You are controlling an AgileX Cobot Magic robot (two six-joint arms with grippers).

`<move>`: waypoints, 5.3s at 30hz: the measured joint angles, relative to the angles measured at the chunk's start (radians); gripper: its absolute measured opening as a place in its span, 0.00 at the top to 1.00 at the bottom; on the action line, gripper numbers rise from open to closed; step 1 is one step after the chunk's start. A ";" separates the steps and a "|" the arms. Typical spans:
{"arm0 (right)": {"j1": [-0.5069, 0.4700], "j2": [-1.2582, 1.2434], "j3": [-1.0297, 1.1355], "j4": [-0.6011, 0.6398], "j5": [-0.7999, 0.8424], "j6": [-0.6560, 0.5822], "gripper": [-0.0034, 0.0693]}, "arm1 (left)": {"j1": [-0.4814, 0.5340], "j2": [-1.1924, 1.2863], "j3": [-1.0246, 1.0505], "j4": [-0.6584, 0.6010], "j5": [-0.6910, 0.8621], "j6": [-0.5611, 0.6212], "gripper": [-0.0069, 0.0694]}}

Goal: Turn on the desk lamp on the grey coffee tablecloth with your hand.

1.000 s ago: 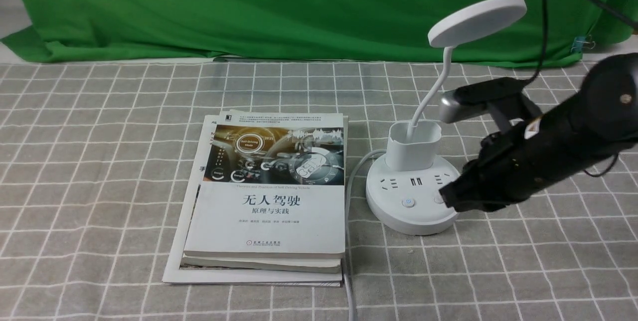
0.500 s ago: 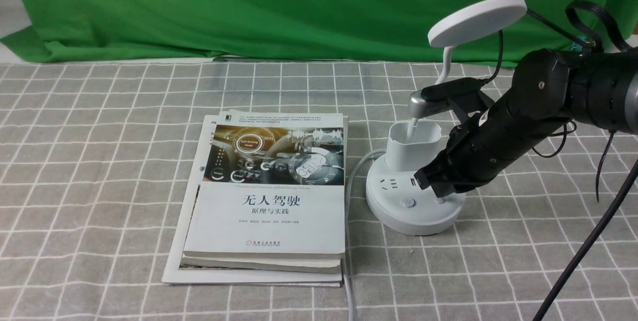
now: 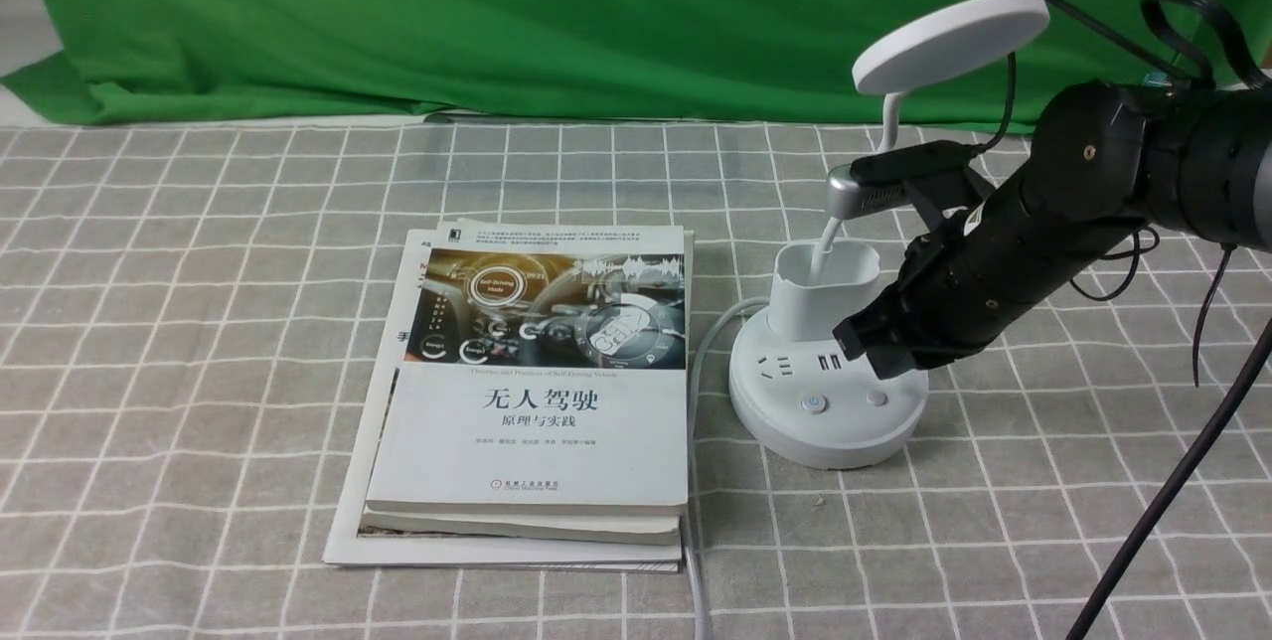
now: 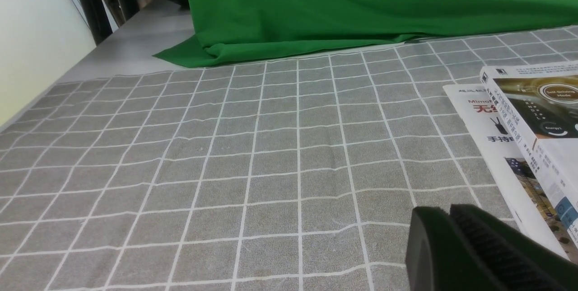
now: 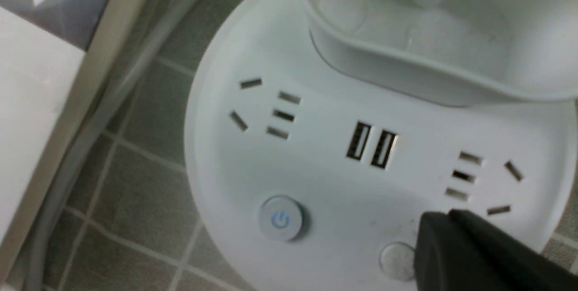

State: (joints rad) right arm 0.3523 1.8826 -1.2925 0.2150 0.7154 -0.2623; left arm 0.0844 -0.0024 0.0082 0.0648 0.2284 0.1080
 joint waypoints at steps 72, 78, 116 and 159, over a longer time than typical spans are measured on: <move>0.033 -0.946 0.577 -0.044 -0.039 0.218 0.88 | 0.000 0.000 0.000 0.000 0.000 0.000 0.88; -0.040 -1.147 0.715 -0.075 -0.212 0.183 0.92 | 0.000 0.000 0.000 0.000 0.000 -0.001 0.88; -0.271 -1.881 1.299 -0.113 -0.462 0.137 0.90 | 0.000 0.000 0.000 0.000 0.000 0.000 0.88; -0.271 -1.881 1.299 -0.113 -0.462 0.138 0.77 | 0.000 0.000 0.000 0.000 0.000 -0.001 0.88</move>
State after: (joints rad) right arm 0.0815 0.0012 0.0068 0.1019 0.2533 -0.1245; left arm 0.0844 -0.0024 0.0082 0.0648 0.2284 0.1073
